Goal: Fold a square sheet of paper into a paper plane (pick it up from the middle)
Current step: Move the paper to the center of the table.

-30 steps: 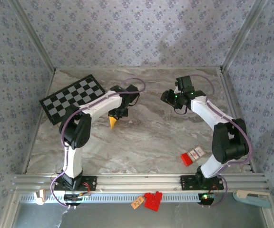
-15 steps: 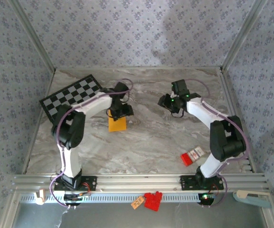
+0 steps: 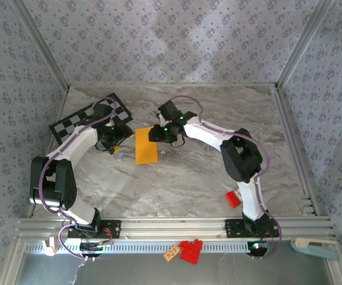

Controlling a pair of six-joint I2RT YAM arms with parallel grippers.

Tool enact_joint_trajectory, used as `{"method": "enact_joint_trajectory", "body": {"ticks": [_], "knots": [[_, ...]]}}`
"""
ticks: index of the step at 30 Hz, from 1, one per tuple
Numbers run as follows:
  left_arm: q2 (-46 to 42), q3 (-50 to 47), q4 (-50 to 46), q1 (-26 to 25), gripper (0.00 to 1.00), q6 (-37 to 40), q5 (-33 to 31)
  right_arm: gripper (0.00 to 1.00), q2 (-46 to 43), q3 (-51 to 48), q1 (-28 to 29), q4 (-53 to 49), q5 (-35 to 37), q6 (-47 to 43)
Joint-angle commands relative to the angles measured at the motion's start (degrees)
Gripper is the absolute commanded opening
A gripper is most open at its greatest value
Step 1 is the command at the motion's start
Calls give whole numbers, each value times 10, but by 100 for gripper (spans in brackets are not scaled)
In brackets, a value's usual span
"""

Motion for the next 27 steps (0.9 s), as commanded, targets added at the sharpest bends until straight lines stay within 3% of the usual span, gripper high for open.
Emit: {"method": "enact_joint_trajectory", "body": {"ticks": [1, 8, 15, 21, 27], "knots": [[-28, -34, 29, 23, 80, -26, 37, 45, 57, 53, 8, -46, -11, -17], [-20, -55, 46, 34, 82, -36, 62, 45, 116, 98, 9, -78, -10, -30], [-5, -71, 75, 29, 80, -30, 112, 44, 81, 3, -12, -78, 12, -41], [3, -95, 95, -12, 74, -20, 156, 44, 23, -81, -37, -54, 0, -24], [6, -122, 140, -76, 61, -39, 169, 43, 16, -99, -48, -33, -21, 4]]}}
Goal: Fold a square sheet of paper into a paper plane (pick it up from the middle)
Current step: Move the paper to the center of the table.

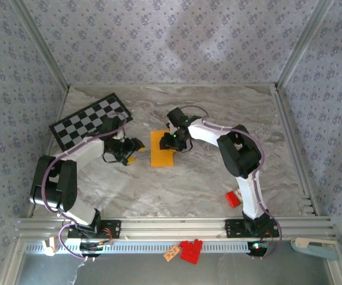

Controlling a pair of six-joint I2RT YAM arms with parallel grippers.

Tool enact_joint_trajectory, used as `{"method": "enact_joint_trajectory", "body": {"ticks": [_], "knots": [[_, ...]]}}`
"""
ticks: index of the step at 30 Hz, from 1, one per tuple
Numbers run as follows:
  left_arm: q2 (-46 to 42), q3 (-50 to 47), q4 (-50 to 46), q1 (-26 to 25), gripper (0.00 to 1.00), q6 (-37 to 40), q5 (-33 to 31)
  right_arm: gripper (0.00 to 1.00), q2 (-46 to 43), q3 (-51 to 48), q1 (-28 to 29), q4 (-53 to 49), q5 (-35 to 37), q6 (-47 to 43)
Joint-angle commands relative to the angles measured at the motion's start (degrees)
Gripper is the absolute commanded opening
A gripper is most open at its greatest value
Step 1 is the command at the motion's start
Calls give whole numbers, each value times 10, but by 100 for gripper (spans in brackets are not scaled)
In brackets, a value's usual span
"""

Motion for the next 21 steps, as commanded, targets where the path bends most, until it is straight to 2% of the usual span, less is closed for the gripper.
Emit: {"method": "enact_joint_trajectory", "body": {"ticks": [1, 10, 21], "knots": [[8, -13, 30, -22, 59, -4, 18, 43, 1, -18, -2, -17, 7, 19], [45, -13, 51, -50, 49, 10, 33, 42, 2, -20, -3, -16, 6, 22], [82, -15, 97, -70, 48, -1, 49, 41, 7, -13, -4, -18, 1, 23]]}}
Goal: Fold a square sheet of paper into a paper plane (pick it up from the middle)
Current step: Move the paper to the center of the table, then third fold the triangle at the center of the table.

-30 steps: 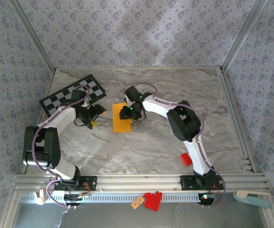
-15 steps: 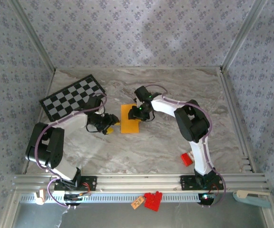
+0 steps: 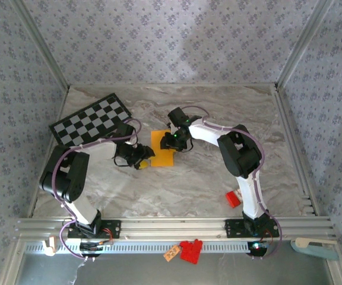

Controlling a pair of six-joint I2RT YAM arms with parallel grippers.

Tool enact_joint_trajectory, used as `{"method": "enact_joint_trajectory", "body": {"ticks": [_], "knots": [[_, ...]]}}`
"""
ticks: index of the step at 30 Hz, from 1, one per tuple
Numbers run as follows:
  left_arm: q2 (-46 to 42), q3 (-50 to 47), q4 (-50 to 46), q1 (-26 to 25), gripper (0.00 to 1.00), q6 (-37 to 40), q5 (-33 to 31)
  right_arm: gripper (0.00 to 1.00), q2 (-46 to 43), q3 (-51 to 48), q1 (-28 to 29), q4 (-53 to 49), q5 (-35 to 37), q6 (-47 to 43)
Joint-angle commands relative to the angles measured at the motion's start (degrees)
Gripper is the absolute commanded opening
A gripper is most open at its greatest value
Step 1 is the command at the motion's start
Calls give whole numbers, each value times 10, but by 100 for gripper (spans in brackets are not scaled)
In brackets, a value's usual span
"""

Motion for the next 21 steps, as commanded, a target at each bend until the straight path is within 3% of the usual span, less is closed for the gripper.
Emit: {"method": "enact_joint_trajectory", "body": {"ticks": [1, 12, 21], "knots": [[13, -4, 21, -5, 48, -3, 21, 41, 7, -11, -2, -21, 6, 8], [31, 6, 22, -8, 49, 3, 39, 40, 10, -11, -3, -19, 5, 10], [36, 19, 74, 2, 41, 19, 70, 40, 9, -14, -4, -18, 5, 10]]}}
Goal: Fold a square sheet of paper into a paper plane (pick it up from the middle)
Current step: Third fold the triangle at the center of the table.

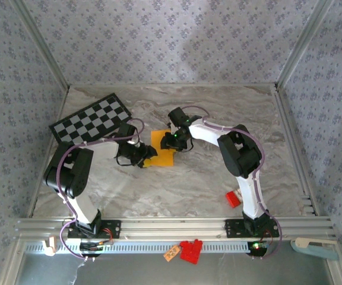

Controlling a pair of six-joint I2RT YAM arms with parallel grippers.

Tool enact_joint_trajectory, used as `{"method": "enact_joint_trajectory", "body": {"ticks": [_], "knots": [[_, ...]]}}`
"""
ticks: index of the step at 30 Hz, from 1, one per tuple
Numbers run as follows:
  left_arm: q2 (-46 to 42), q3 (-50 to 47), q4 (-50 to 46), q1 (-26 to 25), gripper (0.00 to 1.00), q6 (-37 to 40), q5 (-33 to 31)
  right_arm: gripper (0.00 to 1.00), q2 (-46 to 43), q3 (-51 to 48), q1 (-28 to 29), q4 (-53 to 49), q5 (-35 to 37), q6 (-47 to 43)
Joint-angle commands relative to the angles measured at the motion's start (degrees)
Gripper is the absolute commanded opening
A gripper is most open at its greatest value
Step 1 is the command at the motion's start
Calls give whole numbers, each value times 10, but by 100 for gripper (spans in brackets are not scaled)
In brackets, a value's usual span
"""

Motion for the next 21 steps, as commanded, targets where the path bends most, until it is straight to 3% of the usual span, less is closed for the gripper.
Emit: {"method": "enact_joint_trajectory", "body": {"ticks": [1, 21], "knots": [[9, 19, 26, 8, 40, 18, 21, 40, 10, -14, -3, -18, 7, 8], [73, 53, 55, 34, 24, -15, 18, 39, 1, -23, -7, -7, 7, -2]]}}
